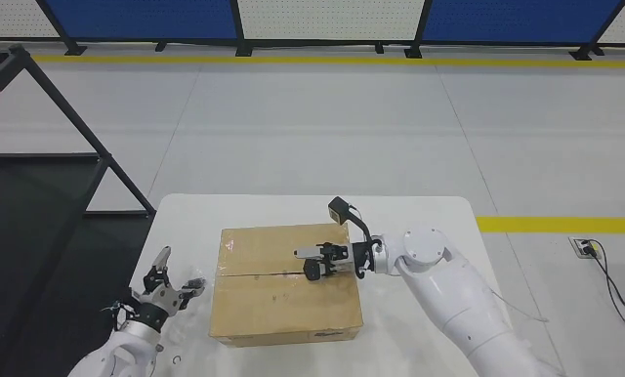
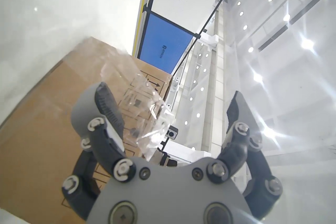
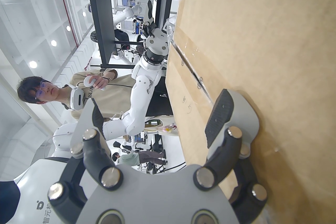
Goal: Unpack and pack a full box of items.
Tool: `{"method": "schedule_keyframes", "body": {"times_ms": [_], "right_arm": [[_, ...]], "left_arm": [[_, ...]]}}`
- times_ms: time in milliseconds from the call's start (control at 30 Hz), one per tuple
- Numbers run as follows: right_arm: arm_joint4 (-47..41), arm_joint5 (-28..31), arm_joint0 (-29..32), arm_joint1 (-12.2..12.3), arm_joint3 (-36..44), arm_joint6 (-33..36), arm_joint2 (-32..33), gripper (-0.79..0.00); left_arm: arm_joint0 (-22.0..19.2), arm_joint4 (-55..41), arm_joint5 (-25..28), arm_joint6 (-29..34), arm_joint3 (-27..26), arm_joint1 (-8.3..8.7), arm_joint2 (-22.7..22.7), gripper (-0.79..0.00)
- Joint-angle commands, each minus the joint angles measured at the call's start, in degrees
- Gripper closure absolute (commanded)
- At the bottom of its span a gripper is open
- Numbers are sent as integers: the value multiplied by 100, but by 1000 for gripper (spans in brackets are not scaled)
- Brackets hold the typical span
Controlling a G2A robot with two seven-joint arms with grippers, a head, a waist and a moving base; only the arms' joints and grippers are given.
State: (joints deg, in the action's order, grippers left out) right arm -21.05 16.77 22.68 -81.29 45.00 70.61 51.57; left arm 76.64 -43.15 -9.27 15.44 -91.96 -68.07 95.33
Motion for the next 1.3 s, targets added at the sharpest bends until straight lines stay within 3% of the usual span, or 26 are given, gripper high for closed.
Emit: {"method": "schedule_keyframes", "body": {"times_ms": [0,333,767,1267], "right_arm": [[5,10,4,0,5,1,5,-785],[17,-37,-43,-18,-6,10,0,-785],[19,-6,-98,-56,-102,30,-25,-785],[4,4,-111,-74,-157,49,-6,-785]], "left_arm": [[-72,-121,-57,54,74,-7,-32,-785],[85,-408,294,-137,-17,-56,-31,-785],[-224,-573,895,-1022,-26,-159,-123,-785],[275,-136,1697,-1307,-805,-200,180,-785]]}}
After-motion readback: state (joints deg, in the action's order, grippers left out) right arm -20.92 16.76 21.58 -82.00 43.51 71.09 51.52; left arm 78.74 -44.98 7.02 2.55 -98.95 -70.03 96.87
